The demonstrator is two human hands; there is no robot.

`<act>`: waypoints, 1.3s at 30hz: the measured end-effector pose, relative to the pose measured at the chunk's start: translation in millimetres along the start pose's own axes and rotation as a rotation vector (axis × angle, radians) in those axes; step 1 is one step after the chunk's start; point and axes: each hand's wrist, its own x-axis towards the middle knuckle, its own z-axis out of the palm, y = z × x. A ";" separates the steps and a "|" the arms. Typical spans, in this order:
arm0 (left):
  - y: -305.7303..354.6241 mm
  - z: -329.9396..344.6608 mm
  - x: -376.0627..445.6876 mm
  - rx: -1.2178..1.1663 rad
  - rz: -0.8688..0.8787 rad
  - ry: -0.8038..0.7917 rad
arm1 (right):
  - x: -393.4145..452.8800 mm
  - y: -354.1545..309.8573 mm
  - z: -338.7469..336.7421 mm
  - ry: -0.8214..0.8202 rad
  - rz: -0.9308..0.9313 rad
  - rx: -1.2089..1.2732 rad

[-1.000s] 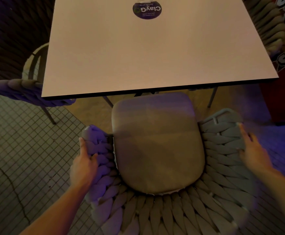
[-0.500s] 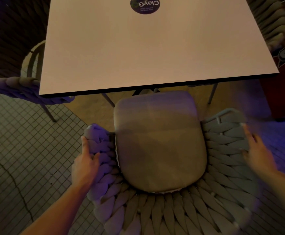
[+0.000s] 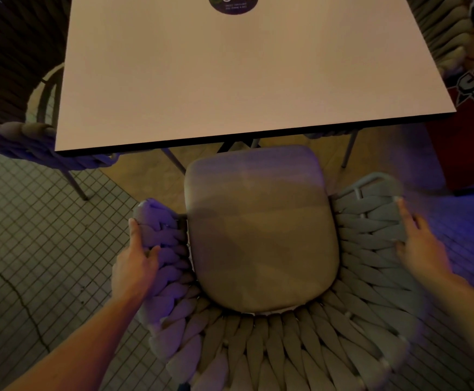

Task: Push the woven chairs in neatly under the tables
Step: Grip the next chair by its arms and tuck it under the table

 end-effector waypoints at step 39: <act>-7.9 -2.0 11.5 0.054 0.017 -0.011 | -0.7 -27.1 -1.9 0.013 0.142 -0.053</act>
